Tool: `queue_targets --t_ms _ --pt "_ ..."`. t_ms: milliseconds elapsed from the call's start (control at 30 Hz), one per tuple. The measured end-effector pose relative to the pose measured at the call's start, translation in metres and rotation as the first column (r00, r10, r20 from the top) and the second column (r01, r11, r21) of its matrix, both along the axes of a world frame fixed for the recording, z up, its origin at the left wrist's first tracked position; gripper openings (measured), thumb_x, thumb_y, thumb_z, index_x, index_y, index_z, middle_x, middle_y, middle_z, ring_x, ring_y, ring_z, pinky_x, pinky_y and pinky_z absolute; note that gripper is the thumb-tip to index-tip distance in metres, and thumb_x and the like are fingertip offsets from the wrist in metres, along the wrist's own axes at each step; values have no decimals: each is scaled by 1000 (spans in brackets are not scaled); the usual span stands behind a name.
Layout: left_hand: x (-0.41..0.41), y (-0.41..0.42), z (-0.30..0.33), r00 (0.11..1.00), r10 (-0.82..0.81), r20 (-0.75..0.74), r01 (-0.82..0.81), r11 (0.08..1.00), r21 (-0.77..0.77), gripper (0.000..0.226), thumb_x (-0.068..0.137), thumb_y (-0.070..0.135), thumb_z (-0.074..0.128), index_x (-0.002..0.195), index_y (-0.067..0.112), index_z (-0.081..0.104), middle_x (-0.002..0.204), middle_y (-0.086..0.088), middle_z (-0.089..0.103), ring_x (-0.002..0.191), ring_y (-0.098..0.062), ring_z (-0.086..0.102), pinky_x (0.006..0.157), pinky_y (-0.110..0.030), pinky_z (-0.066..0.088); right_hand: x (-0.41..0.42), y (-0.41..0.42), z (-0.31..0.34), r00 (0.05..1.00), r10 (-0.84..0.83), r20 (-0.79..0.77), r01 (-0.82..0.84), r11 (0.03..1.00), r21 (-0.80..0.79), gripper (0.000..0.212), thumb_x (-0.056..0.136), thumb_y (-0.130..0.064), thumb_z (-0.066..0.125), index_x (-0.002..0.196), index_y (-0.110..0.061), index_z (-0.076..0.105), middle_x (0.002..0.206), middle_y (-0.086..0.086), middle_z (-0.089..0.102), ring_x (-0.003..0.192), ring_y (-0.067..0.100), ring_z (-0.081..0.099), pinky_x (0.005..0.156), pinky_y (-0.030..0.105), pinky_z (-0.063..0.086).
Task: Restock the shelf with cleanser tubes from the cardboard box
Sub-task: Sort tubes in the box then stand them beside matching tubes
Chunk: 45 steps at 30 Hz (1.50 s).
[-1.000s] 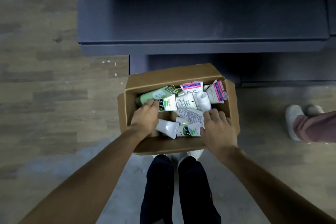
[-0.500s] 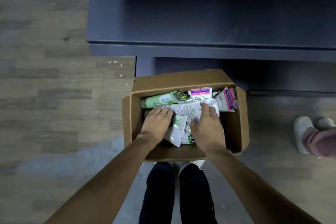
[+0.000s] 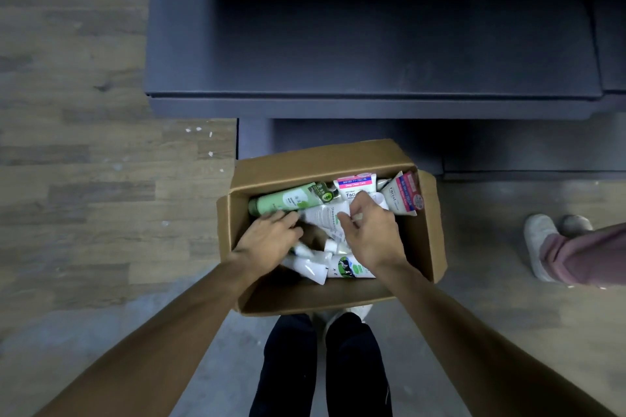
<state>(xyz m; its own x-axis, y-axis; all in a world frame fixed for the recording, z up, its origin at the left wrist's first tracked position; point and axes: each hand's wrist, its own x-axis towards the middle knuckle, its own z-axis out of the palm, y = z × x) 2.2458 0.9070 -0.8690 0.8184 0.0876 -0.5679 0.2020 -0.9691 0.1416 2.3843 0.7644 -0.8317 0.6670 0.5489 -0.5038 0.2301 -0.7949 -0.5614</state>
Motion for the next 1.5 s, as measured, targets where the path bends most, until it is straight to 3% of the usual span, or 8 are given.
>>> queue_targets --t_ms 200,300,400,667,900,1100,1333,1500 --pt "1 -4 36 994 107 -28 -110 989 -103 25 97 24 50 122 25 53 123 4 53 104 -27 64 82 -41 49 23 2 31 979 -93 -180 104 993 51 22 93 -11 58 113 -20 61 109 4 65 82 26 72 77 42 60" --pt "2 -1 46 987 157 -19 -158 976 -149 28 95 30 54 123 25 54 124 5 55 107 -25 63 87 -42 51 28 -2 33 976 39 -212 -52 997 -56 26 90 -21 63 115 -15 67 109 4 72 95 18 71 79 25 54" --pt "-1 3 51 968 252 -14 -250 951 -182 36 93 35 59 128 27 55 128 7 57 111 -21 62 92 -38 50 21 -7 24 947 160 -279 -190 978 -83 46 83 -17 72 127 -15 60 121 2 68 103 13 68 91 26 54" --pt "-25 16 49 911 412 11 -398 886 -237 44 91 39 63 133 32 54 131 10 58 111 -19 63 95 -36 50 4 5 -1 987 160 15 -159 987 -33 24 90 -27 68 113 -25 70 110 -2 65 95 18 64 86 32 52" --pt "-31 24 58 860 504 77 -459 831 -313 41 89 35 67 129 31 59 123 14 61 107 -16 63 91 -35 51 -7 20 -9 984 141 -106 -139 990 30 34 85 -19 73 119 -24 69 113 -2 71 104 14 65 87 17 45" --pt "-27 36 78 808 582 96 -514 774 -369 34 84 33 74 114 20 68 103 5 68 93 -17 65 82 -35 53 5 22 23 973 -56 -222 64 998 27 27 75 -25 84 101 -24 74 85 -3 76 74 11 72 72 31 60" --pt "-5 28 124 614 785 87 -642 560 -524 33 78 28 80 109 21 72 103 7 76 84 -7 71 84 -34 58 42 8 122 983 25 -181 3 988 155 21 83 -19 78 102 -23 71 76 -17 69 65 -15 64 58 1 44" --pt "19 24 189 600 790 127 -588 543 -599 43 74 53 74 111 33 68 103 15 74 91 -4 70 85 -38 58 66 6 199 982 184 38 -186 980 75 23 82 -36 76 102 -28 68 76 -10 71 73 7 67 75 27 55"
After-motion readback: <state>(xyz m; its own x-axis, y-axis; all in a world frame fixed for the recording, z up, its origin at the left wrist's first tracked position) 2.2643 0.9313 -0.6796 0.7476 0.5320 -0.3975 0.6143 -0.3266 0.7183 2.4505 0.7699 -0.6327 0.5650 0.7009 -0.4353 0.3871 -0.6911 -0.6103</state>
